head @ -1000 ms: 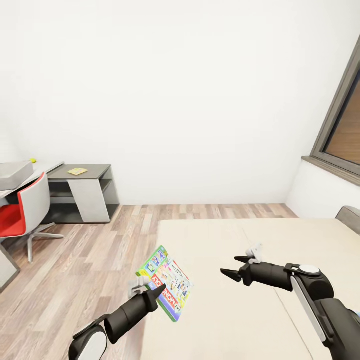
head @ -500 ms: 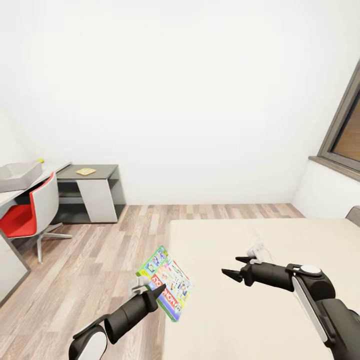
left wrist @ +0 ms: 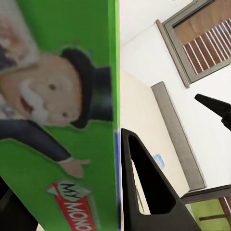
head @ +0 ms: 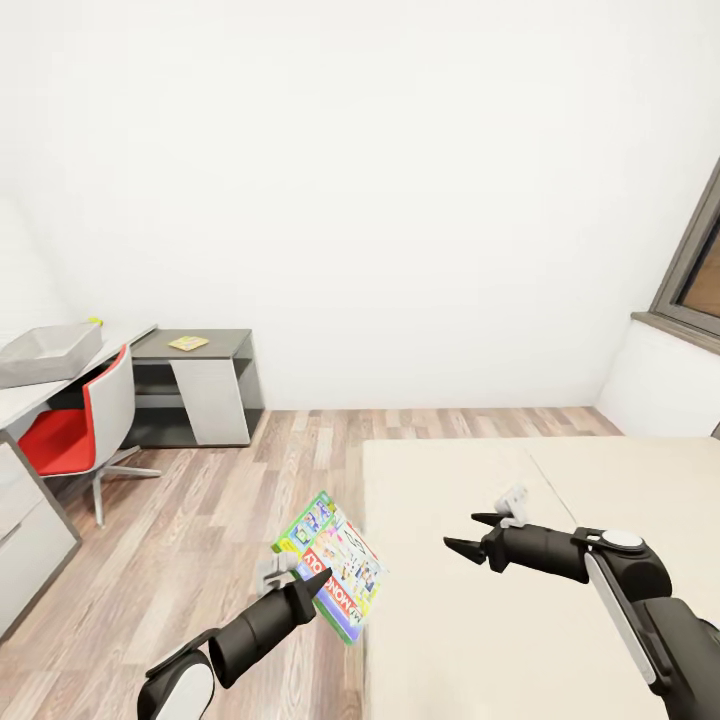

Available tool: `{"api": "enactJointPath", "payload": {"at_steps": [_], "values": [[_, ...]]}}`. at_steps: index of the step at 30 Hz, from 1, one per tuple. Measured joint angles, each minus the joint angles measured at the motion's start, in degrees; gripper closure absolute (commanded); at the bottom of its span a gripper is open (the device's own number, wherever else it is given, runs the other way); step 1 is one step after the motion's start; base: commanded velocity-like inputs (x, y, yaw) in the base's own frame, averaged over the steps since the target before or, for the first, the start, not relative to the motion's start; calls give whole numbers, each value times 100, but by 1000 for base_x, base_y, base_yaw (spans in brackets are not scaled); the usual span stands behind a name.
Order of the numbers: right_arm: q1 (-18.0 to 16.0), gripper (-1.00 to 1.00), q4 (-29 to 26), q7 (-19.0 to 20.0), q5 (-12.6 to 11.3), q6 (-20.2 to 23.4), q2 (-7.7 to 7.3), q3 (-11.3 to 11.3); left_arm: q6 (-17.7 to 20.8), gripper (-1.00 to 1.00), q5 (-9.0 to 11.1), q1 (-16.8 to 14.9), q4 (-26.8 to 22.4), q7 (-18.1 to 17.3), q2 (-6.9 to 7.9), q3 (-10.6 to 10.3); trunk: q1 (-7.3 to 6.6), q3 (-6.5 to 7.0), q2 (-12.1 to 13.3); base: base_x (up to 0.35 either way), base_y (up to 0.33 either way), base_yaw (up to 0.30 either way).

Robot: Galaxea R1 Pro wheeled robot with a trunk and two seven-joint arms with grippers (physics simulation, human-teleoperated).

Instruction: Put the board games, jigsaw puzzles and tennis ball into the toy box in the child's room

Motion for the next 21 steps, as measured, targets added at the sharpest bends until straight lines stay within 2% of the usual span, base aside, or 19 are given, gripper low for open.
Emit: {"api": "enactJointPath", "payload": {"at_steps": [21], "values": [[-8,-100,-36,-2,-9,31,15,0,0,100,4,0,-1,-7,0,0,0,0,0,0,295,0]]}}
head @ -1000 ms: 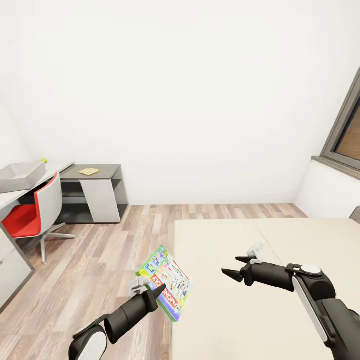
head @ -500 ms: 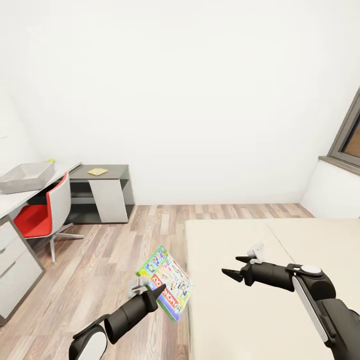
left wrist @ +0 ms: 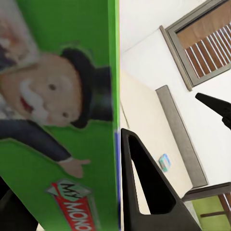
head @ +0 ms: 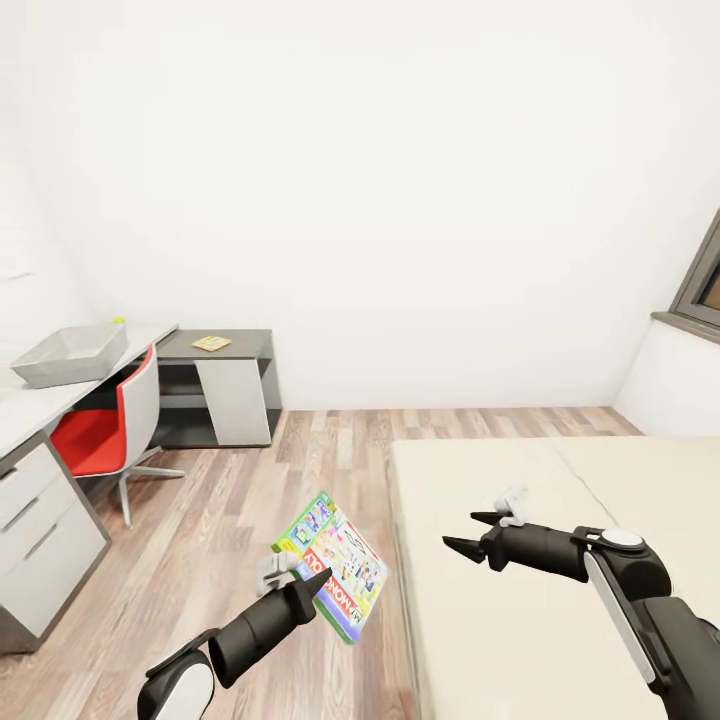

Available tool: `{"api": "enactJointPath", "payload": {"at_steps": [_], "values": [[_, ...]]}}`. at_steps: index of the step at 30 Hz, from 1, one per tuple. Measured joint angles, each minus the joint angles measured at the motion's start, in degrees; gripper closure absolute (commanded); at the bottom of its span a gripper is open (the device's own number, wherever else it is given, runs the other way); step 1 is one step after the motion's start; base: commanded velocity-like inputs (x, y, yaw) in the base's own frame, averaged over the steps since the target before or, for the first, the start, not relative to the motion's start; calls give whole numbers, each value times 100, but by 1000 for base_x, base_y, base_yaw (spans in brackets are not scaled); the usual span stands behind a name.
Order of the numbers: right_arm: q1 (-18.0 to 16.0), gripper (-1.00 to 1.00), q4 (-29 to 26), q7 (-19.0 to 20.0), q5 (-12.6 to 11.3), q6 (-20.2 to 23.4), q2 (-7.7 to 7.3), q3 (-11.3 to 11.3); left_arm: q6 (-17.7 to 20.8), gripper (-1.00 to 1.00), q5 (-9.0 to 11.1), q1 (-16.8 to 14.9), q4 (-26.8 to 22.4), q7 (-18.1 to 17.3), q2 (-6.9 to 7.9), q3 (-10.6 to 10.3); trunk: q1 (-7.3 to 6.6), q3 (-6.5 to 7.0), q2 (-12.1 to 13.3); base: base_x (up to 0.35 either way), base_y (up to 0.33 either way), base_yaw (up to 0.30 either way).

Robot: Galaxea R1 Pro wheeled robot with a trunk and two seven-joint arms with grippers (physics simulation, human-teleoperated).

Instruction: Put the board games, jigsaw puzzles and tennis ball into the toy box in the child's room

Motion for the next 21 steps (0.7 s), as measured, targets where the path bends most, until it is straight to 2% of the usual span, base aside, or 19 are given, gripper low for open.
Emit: {"api": "enactJointPath", "payload": {"at_steps": [21], "values": [[0,-100,-2,-2,2,1,16,0,0,100,2,0,2,-2,4,0,0,0,0,0,295,0]]}}
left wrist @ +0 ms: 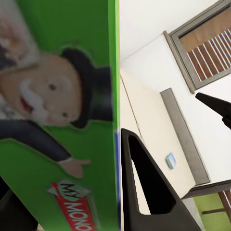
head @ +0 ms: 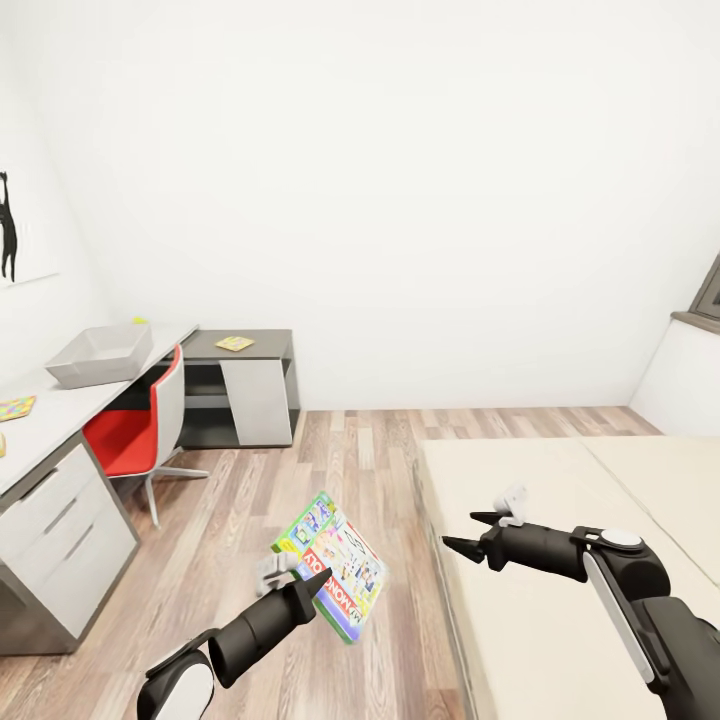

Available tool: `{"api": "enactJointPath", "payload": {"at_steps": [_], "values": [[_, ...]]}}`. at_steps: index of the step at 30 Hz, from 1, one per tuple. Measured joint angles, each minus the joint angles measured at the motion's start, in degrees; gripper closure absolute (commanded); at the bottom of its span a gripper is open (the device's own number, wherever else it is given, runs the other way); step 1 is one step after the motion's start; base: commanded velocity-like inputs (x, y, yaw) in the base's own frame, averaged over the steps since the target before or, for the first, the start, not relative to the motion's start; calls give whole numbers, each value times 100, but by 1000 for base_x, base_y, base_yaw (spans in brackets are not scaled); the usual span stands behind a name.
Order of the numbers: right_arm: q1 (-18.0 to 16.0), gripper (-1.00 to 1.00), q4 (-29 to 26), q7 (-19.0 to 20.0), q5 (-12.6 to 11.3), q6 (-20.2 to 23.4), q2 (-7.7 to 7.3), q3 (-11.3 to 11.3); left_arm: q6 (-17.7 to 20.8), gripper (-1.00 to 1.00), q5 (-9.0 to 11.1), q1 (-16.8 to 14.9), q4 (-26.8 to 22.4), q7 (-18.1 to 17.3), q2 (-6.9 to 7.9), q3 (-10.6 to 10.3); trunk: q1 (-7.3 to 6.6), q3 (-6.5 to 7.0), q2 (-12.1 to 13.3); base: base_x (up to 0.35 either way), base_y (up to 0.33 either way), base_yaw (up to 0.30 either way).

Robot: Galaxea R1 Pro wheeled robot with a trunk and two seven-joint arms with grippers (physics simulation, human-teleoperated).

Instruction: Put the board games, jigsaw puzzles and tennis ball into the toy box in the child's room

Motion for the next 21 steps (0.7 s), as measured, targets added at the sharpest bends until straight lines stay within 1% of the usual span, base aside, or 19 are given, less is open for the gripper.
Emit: {"api": "enactJointPath", "payload": {"at_steps": [21], "values": [[0,-100,0,-1,3,-3,16,0,0,100,1,0,-2,0,4,0,0,0,0,0,295,0]]}}
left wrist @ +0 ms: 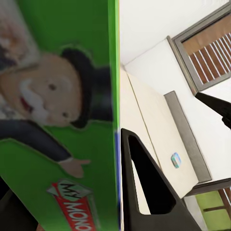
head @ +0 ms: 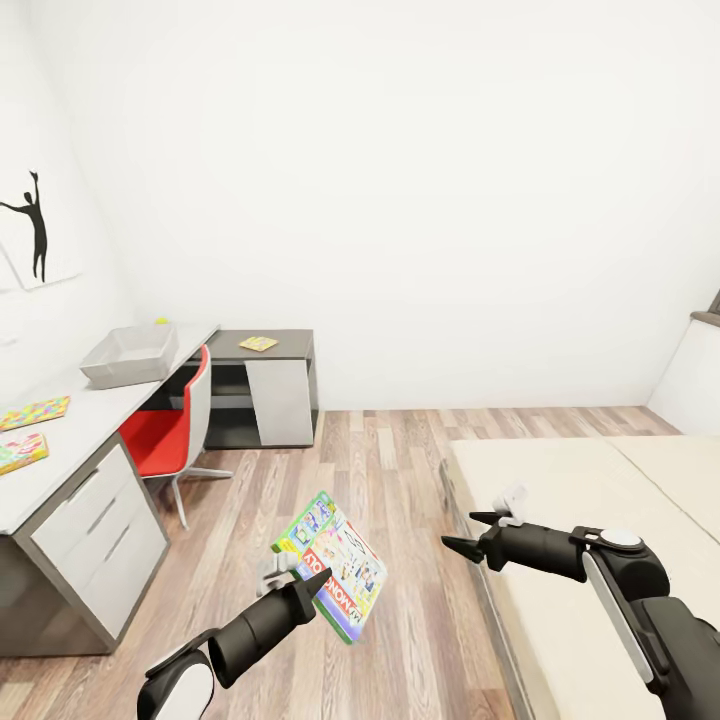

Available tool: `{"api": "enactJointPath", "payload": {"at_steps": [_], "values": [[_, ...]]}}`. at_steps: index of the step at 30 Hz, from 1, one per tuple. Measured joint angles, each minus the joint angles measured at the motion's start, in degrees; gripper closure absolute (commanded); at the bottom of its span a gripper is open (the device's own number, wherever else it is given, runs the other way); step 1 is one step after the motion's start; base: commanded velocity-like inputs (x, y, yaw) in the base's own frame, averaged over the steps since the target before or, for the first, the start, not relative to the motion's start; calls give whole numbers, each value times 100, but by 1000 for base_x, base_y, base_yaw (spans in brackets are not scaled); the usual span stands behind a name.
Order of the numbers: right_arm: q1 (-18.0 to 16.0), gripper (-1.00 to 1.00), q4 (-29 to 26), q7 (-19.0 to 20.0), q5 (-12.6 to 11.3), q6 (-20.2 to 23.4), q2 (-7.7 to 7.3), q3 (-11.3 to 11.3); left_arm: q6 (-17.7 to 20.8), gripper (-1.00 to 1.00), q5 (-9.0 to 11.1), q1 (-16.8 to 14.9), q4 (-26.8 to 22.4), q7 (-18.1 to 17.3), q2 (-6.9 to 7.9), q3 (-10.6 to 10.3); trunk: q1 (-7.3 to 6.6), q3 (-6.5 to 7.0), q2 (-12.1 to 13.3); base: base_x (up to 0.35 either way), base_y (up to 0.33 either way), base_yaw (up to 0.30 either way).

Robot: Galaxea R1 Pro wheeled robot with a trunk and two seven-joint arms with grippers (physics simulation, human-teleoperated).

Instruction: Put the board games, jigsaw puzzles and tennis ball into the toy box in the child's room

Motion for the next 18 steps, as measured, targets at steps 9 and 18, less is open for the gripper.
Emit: {"api": "enactJointPath", "payload": {"at_steps": [9,18], "values": [[0,-100,0,0,-1,3,5,0,0,100,-1,0,2,0,0,0,0,0,0,0,295,0],[0,-100,0,0,-1,3,2,0,7,100,-1,0,1,-17,0,146,0,0,0,0,295,0]]}}
